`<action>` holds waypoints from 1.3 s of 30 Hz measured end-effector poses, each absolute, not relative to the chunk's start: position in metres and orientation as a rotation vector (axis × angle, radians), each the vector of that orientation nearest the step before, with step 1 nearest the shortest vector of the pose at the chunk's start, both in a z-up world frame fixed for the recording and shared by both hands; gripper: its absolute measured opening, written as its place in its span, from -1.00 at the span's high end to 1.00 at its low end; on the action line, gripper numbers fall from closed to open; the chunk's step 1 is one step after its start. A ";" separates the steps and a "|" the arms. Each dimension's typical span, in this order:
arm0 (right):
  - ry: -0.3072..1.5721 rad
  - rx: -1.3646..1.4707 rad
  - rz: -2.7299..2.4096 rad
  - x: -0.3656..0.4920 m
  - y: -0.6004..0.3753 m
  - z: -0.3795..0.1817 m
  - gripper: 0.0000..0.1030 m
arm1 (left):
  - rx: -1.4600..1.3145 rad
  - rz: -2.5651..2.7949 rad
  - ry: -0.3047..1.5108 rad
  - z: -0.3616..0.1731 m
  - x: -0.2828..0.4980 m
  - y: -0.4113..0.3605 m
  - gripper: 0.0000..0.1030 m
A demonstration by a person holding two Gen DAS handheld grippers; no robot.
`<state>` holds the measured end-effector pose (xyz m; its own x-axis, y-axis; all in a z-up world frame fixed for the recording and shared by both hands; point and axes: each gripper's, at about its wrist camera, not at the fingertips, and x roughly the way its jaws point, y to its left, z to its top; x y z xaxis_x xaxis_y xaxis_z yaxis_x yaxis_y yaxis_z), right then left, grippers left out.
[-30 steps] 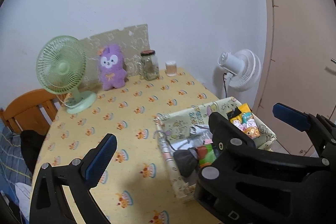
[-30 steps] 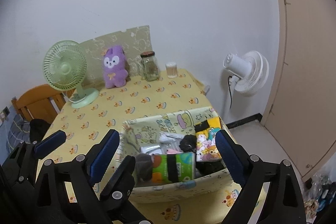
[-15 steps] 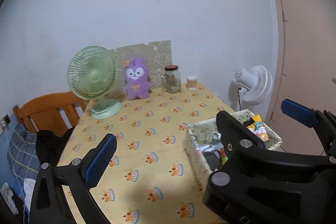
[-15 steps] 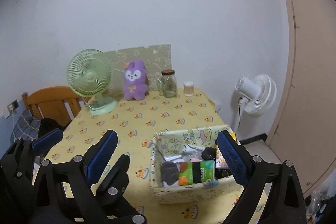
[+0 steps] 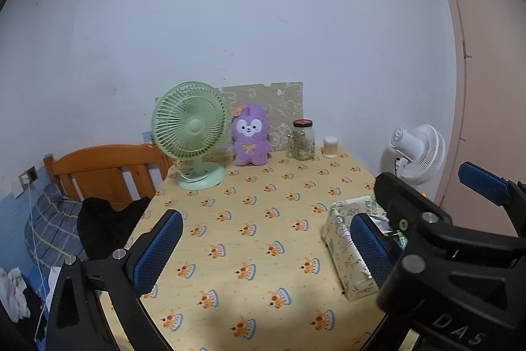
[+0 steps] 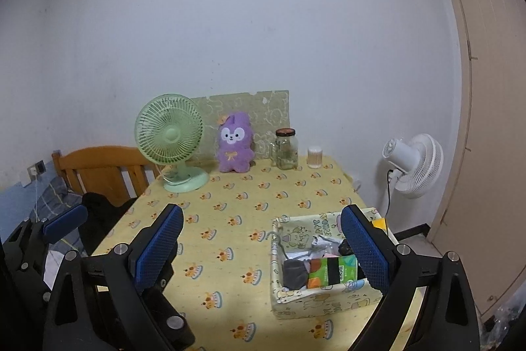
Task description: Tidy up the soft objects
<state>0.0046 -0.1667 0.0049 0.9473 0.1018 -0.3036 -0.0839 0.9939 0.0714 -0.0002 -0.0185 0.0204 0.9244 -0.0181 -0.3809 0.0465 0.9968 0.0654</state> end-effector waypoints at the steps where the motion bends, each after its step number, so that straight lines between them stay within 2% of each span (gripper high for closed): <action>1: 0.310 0.056 0.096 0.003 -0.165 0.005 -0.91 | 0.068 -0.029 0.389 0.020 -0.002 -0.016 -1.00; 39: 0.324 0.070 0.116 0.010 -0.162 0.003 -0.99 | -0.009 0.048 0.400 0.017 -0.002 0.016 -0.99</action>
